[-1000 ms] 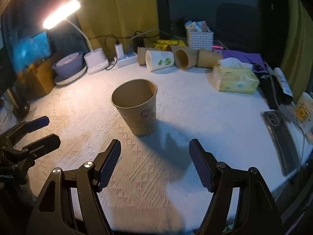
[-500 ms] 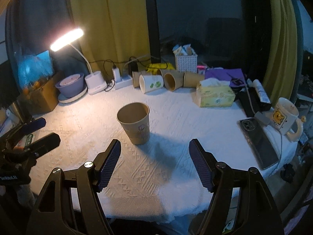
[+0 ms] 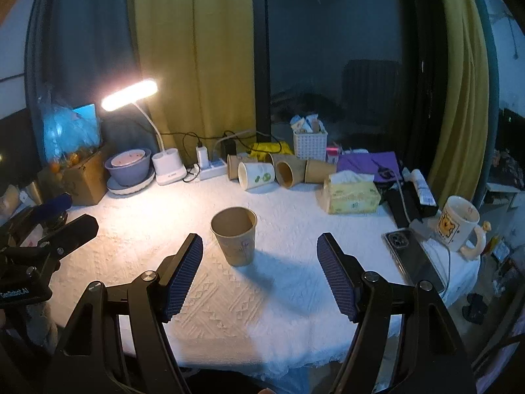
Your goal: Flip cup upright
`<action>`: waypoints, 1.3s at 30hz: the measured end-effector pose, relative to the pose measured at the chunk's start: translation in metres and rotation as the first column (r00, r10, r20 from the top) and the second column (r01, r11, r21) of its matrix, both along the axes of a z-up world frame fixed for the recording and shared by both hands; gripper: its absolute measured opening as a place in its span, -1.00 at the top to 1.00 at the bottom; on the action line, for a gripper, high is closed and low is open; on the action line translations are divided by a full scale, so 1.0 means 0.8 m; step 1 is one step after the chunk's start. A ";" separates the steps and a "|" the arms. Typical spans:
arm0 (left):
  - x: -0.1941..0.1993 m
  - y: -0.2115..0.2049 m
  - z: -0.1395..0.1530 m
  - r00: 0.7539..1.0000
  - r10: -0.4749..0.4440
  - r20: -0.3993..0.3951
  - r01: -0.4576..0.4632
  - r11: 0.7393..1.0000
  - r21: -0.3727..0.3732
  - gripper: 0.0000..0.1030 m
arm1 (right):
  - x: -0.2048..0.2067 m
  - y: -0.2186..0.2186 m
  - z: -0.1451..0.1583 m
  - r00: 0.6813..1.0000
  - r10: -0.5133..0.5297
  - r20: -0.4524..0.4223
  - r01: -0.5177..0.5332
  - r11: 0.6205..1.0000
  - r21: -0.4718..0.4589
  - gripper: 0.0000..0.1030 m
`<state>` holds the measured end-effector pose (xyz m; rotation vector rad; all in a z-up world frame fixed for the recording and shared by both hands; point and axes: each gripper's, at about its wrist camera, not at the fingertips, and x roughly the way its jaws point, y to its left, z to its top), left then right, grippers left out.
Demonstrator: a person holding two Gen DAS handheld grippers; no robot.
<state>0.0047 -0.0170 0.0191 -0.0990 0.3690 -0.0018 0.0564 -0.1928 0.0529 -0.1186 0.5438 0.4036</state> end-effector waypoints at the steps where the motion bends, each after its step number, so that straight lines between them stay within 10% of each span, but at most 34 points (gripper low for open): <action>1: -0.003 -0.001 0.001 1.000 0.003 0.006 -0.003 1.000 0.002 -0.90 | -0.002 0.001 0.003 1.000 0.002 0.007 -0.002 1.000 0.000 -0.46; 15: -0.042 0.026 0.022 0.981 0.129 0.146 -0.124 0.991 -0.039 -0.90 | -0.022 -0.008 0.032 0.992 -0.048 0.117 0.044 0.998 0.041 -0.46; 39: -0.036 0.024 0.012 0.988 0.107 0.112 -0.103 0.994 -0.049 -0.90 | -0.015 0.006 0.019 0.997 -0.011 0.077 0.009 1.000 0.021 -0.46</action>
